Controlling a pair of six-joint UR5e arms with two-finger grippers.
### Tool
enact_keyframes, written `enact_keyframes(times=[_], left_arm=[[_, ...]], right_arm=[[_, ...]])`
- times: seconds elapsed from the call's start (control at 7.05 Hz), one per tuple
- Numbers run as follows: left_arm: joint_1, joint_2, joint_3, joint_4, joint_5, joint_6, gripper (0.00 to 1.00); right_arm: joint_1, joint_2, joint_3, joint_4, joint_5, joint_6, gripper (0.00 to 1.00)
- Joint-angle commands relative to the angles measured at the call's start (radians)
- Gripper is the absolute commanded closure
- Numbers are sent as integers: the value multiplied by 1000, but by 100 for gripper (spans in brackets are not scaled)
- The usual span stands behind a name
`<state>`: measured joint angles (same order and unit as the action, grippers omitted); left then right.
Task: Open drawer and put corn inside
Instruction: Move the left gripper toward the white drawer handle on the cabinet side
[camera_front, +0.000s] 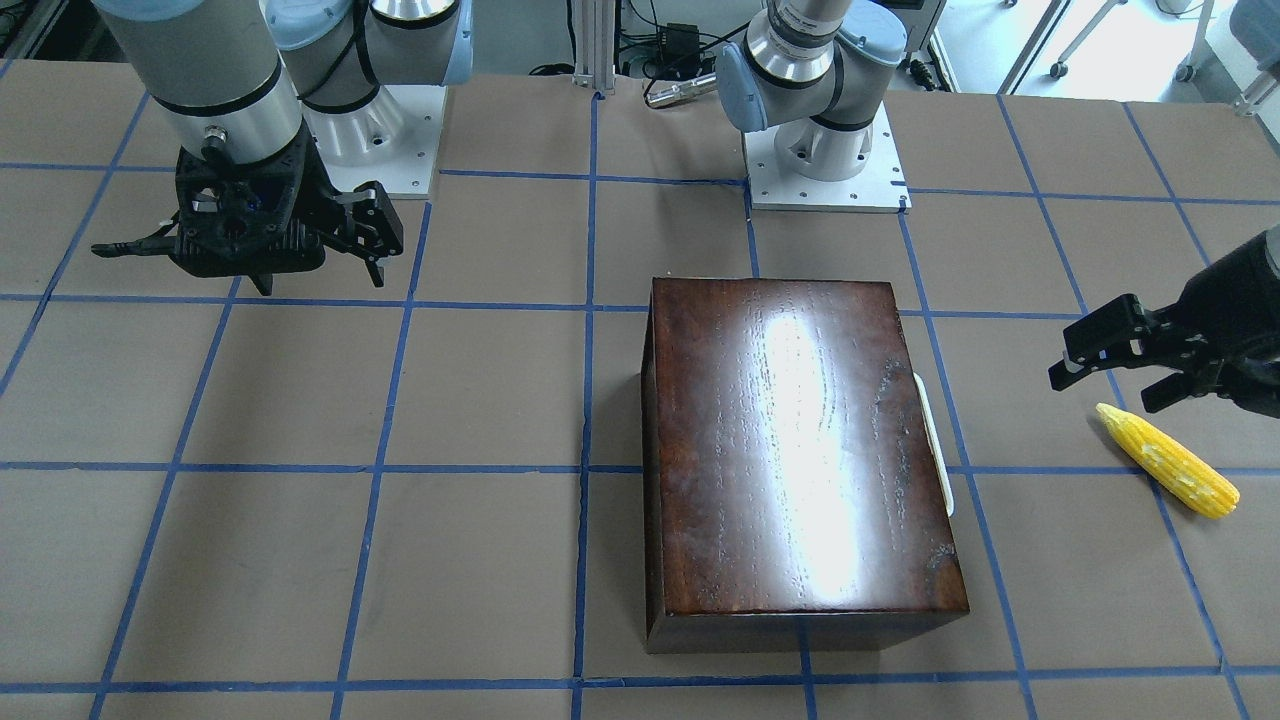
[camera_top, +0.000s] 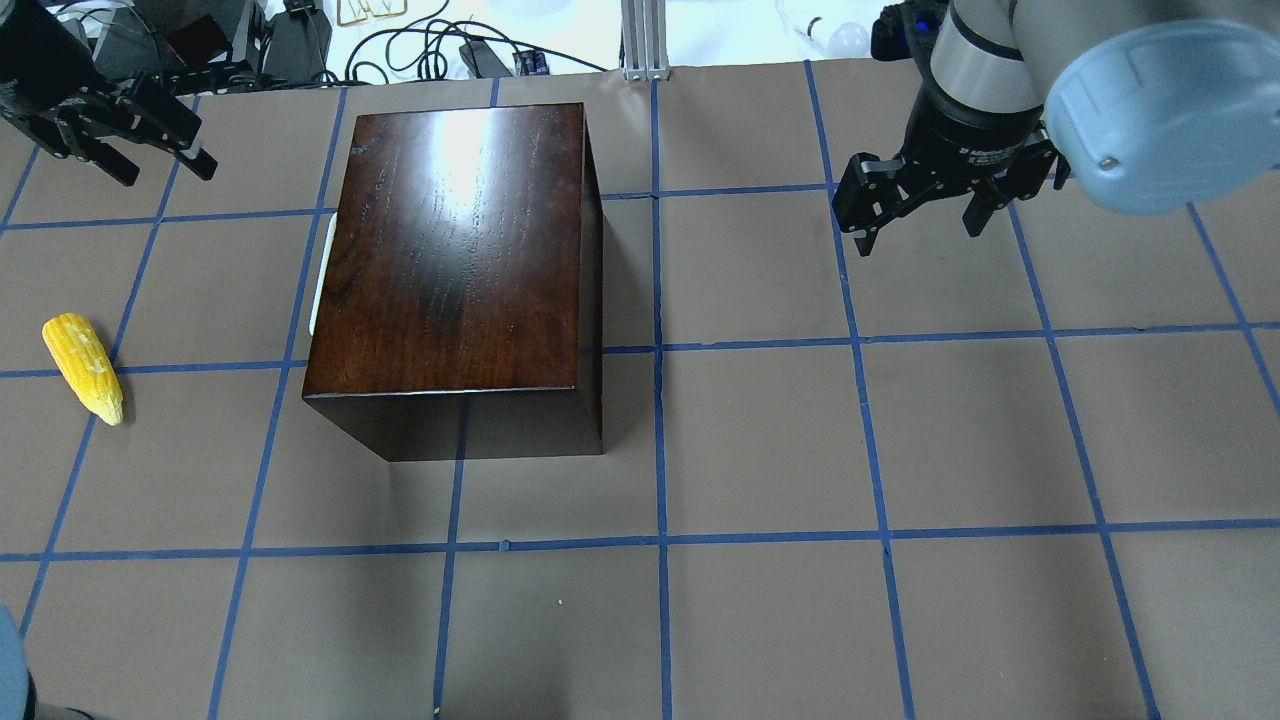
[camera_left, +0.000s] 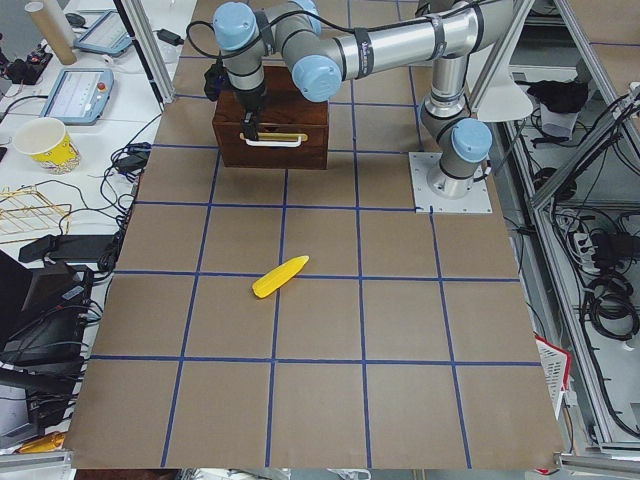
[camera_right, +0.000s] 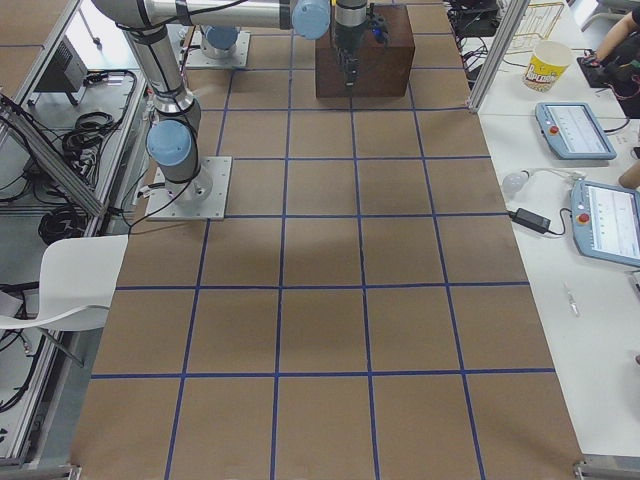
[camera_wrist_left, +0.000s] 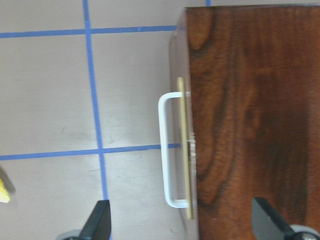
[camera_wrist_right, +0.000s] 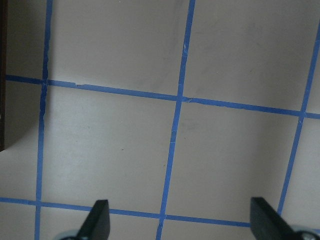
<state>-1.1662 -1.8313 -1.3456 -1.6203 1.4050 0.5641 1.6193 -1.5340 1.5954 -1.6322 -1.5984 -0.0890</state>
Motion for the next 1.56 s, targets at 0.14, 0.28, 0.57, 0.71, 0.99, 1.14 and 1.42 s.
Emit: enact_keyframes(times=[0.14,0.28,0.57,0.71,0.99,1.14,1.42], left_arm=[[63,-35,-137,126,-90,111,0],[66,-49,-150,129,-95,111,0],[66,-81,-184,131,-184,109,0],[66,-97,-199,143,-185,121,0],[65,-120,-210,146,-211,122,0],[63,-126,-208,146,-248,112,0],[43,-125,-208,146,-244,77,0]], right_arm=[[-1,0,0,0,0,0,0],[2,0,0,0,0,0,0],[2,0,0,0,0,0,0],[-1,0,0,0,0,0,0],[2,0,0,0,0,0,0],[-1,0,0,0,0,0,0],[2,0,0,0,0,0,0]])
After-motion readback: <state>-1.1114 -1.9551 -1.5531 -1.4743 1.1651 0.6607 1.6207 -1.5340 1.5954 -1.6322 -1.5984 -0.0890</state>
